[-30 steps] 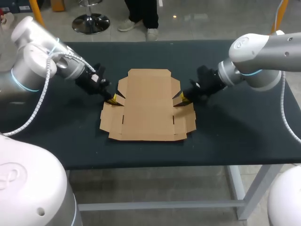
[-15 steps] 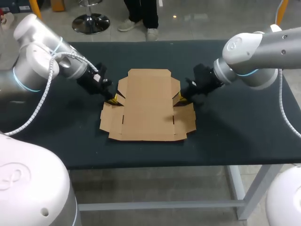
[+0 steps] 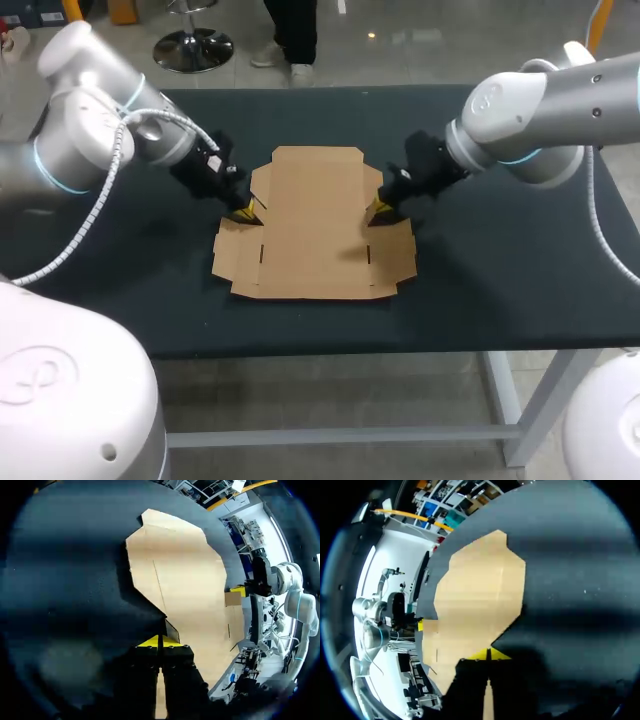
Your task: Assemble the packaging by folding the flat box into shape, placing the metal phone stand inside, and closing the box properly
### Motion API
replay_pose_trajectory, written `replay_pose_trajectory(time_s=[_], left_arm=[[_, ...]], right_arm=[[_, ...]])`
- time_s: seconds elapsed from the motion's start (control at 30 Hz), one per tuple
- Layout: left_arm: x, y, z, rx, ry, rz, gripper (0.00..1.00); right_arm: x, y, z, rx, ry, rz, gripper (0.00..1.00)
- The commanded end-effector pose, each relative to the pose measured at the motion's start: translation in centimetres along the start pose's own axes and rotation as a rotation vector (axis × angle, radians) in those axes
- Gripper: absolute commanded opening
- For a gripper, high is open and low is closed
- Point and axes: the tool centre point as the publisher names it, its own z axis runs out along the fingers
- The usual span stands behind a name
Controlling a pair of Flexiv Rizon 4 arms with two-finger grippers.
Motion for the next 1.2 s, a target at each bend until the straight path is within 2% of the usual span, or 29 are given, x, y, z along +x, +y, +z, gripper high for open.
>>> replay_pose_trajectory(time_s=[0.03,0.47,0.93,1.2], left_arm=[[0.7,0.1,-0.1,0.008,-0.046,-0.011,0.0],[2.0,0.1,-0.2,0.007,-0.109,-0.012,0.0],[2.6,0.4,0.1,-0.001,-0.121,-0.006,0.0],[2.9,0.6,0.4,0.001,-0.137,-0.011,0.0]], right_arm=[[0.3,0.0,0.0,0.001,-0.014,0.004,0.0],[1.2,0.3,0.1,0.001,-0.054,0.004,0.0],[1.8,0.5,0.8,0.013,-0.067,-0.012,0.0],[2.4,-0.1,1.0,-0.005,-0.12,-0.014,0.0]])
